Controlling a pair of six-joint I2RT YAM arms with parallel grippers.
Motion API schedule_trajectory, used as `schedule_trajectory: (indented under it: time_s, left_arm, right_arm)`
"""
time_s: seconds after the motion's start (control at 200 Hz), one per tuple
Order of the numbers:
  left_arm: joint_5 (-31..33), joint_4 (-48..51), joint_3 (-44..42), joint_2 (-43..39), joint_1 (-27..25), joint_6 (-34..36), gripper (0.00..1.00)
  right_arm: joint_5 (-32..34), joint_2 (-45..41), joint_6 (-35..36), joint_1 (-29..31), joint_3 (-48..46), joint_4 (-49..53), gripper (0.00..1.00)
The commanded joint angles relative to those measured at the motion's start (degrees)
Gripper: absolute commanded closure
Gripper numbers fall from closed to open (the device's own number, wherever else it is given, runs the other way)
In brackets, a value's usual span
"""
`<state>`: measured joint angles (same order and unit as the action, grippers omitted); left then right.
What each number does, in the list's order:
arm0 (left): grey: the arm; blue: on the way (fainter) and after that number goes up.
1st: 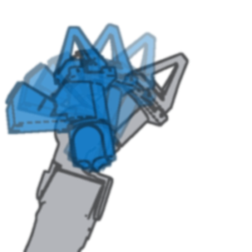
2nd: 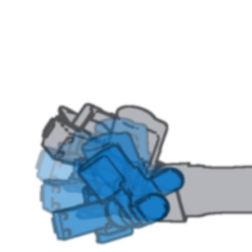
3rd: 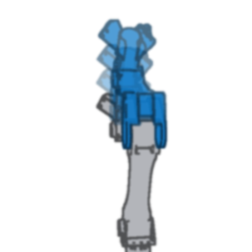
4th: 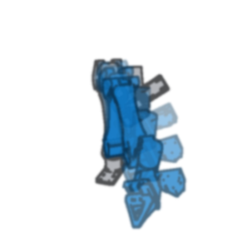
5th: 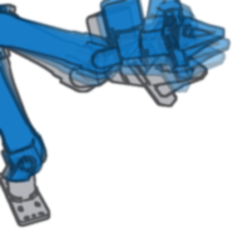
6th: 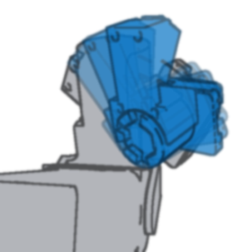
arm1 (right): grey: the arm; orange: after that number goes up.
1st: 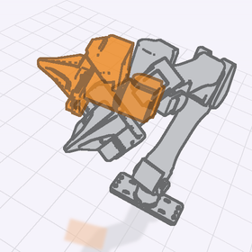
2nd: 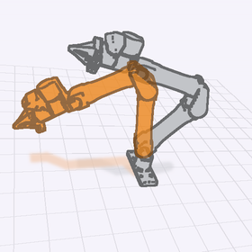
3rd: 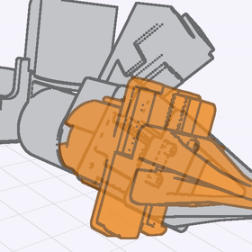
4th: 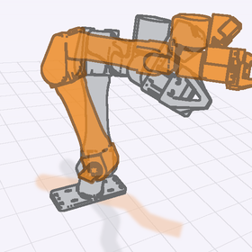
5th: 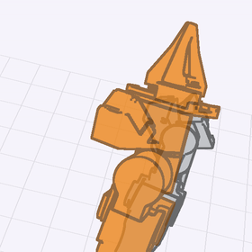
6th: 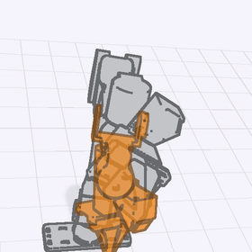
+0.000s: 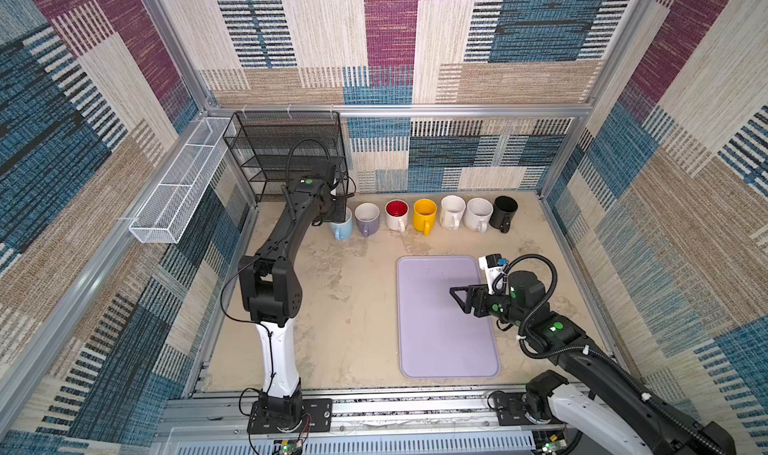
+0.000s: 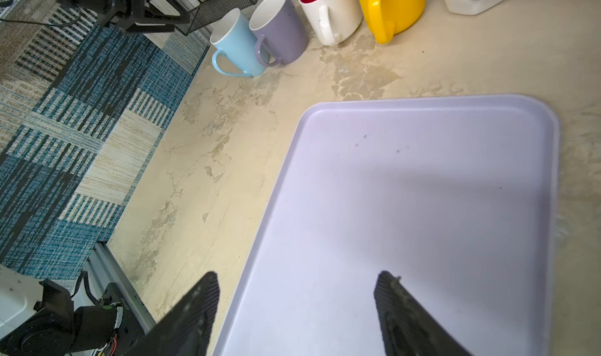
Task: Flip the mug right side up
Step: 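Open and raise the left gripper off the light blue mug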
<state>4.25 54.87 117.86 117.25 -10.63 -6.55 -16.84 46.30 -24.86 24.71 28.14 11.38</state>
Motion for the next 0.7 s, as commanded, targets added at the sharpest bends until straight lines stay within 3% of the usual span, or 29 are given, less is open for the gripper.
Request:
schedule_trajectory:
  time_s: [0.0,0.371,0.696]
  left_arm:
    - [-0.3,0.2,0.0,-3.0,0.0,2.6,0.37]
    - [-2.8,0.3,0.7,-12.4,-0.1,3.4,0.33]
    - [-4.1,0.4,0.4,-17.8,-0.1,4.1,0.30]
  right_arm:
    - [-1.8,0.4,-0.1,-1.2,1.1,-2.9,0.14]
    - [-7.7,5.3,3.0,-9.8,6.0,-3.1,0.00]
    - [-10.2,6.5,4.8,-14.6,10.0,-2.3,0.00]
